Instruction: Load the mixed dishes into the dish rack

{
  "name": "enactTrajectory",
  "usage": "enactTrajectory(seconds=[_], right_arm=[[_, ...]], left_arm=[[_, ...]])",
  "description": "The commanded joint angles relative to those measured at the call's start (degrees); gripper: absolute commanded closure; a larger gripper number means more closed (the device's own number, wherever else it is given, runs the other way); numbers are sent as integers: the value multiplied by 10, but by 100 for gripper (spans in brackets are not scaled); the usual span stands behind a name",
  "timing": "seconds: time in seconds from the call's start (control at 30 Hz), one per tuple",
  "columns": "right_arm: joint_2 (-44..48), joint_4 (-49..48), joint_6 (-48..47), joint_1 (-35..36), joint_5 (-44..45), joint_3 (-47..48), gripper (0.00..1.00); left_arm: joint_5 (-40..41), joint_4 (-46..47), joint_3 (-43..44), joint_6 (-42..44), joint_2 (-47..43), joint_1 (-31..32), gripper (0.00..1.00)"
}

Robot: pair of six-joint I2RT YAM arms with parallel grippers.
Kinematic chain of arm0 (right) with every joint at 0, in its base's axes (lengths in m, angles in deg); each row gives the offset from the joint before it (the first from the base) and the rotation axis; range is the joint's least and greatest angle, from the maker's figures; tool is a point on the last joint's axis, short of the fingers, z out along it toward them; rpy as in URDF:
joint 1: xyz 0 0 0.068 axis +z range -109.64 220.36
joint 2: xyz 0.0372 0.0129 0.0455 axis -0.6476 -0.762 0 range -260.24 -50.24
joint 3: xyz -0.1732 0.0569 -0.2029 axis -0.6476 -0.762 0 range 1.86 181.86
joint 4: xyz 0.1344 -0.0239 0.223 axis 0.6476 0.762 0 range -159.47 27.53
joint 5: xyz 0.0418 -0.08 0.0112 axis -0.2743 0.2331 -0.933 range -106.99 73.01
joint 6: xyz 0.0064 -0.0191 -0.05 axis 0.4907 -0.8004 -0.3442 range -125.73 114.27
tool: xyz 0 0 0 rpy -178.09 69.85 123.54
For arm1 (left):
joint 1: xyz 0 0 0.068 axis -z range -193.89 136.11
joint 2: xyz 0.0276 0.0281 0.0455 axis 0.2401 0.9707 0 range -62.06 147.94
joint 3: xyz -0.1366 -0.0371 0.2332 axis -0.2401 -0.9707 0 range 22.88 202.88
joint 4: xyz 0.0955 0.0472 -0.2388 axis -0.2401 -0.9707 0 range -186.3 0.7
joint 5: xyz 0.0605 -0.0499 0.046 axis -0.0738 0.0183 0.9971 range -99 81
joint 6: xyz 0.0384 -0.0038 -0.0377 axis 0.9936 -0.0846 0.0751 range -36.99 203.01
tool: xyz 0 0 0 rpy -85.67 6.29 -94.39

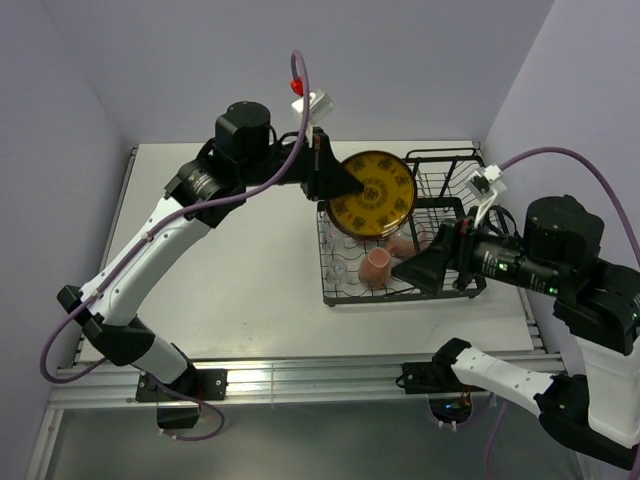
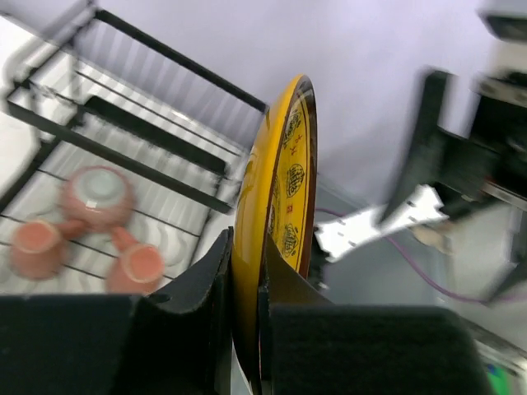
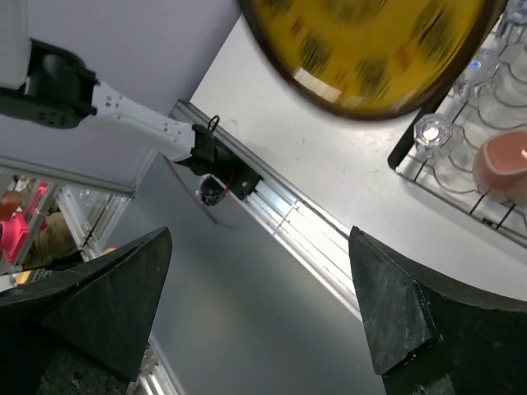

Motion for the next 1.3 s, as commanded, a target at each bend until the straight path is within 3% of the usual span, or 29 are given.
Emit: enactTrajectory(seconds=[0.0,0.03,0.1,0.13,0.17,0.3,0.43,0.53,0.77,0.87,1.0,1.1,1.27], right_arm=[[24,32,-9,2,3,7,7],[31,32,-9,2,-4,-11,12],[50,31,-7,2,-23,-35,44],[56,32,-8,3,-30,-62,63],[64,35,-8,4,-35,-76,100],[102,20,-16,4,-59,-161,100],[124,-11,-22,15,-86,-269,100],[118,-50,-11,55,-63,-318,100],[-3,-173,13,207,30,-357,100],[-50,-213,7,216,27,-374,100],[-96,-291,-3,221,6,-421,100],[-138,-337,-7,228,3,-451,100],[-198,-382,-5,258,34,-444,100]], left_arm=[[79,-16,65,65,33,0,100],[85,-18,92,70,53,0,100],[95,-28,125,85,74,0,100],[98,-30,151,90,91,0,100],[100,-31,163,93,98,0,100],[95,-26,215,102,128,0,100],[88,13,213,89,134,0,100],[82,15,241,75,151,1,100],[82,16,296,51,183,24,100],[116,-21,329,69,212,53,100],[142,14,280,71,200,69,100],[152,5,300,82,216,76,100],[179,-13,319,98,234,88,100]])
